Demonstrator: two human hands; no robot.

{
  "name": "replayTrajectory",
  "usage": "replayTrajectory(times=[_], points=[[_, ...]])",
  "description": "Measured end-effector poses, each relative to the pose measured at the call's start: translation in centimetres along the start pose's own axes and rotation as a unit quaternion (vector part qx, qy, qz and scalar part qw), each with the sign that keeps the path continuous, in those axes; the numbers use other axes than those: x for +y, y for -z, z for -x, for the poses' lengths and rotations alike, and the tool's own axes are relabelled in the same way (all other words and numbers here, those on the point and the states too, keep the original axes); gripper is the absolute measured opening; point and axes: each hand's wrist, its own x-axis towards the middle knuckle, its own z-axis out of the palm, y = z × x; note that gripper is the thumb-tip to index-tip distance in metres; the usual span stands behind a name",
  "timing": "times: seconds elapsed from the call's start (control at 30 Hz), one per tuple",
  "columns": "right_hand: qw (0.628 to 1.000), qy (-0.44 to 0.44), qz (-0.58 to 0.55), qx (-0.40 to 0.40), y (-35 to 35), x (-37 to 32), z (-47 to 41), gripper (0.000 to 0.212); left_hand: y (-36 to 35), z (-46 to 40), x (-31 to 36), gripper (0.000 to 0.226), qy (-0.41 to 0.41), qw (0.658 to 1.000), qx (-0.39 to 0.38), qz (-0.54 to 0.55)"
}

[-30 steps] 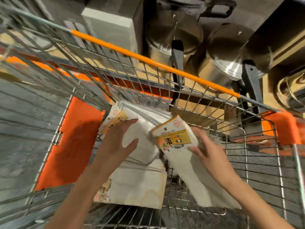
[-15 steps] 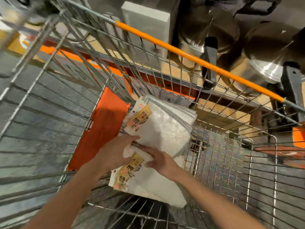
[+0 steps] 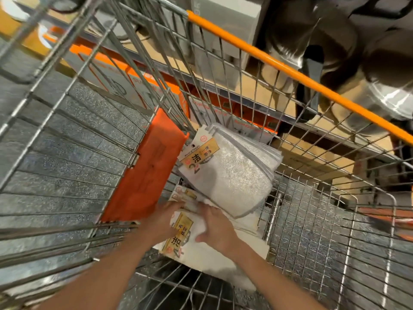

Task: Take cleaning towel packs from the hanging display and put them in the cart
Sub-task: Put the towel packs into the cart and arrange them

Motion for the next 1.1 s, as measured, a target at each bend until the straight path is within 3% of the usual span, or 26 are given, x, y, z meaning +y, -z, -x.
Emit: replayTrajectory(times=[0.27, 0.6, 0.93, 1.1], points=[[0.998, -0.013, 0.040, -0.035, 1.2, -0.1, -0.1, 0.095, -1.1, 0.2, -0.8, 0.093, 0.005, 0.999, 0.012, 0.036], [0.998, -0.020, -0.001, -0.058, 1.4, -0.2, 0.8, 0.090, -1.4, -0.2, -1.0, 0.092, 0.031, 0.998, 0.019, 0.058], [0.999, -0.009, 0.025, -0.041, 1.6, -1.1, 0.9, 0.077, -1.8, -0.1, -1.0, 0.085, 0.040, 0.997, 0.032, 0.054], [0.998, -0.009, 0.020, -0.052, 1.5, -1.2, 1.0, 0.071, -1.2, 0.0, -0.4, 0.071, 0.018, 0.999, 0.015, 0.029]])
